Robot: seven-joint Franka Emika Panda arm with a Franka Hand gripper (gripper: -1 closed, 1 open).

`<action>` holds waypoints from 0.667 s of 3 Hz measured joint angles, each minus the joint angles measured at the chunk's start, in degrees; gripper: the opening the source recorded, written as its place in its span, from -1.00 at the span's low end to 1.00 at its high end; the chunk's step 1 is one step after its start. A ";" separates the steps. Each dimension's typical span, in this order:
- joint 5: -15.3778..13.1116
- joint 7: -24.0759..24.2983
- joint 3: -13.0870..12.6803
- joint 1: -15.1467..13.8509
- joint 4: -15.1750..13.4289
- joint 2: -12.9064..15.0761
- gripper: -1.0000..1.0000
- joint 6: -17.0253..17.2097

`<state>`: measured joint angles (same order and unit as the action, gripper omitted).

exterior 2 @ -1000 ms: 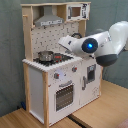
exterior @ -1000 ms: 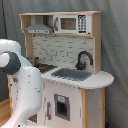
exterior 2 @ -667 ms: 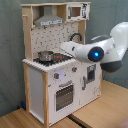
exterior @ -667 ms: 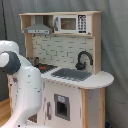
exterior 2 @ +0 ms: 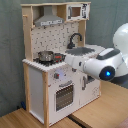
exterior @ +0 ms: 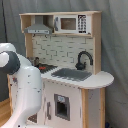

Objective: Play with the kitchen

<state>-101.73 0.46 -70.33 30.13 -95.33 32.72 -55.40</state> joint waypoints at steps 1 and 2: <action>-1.70 -3.84 0.24 -0.48 -4.72 0.08 1.00 -0.20; -2.45 -7.60 1.02 -1.06 -9.39 0.36 1.00 -0.92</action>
<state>-104.18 -7.14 -69.31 29.08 -104.71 33.08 -56.32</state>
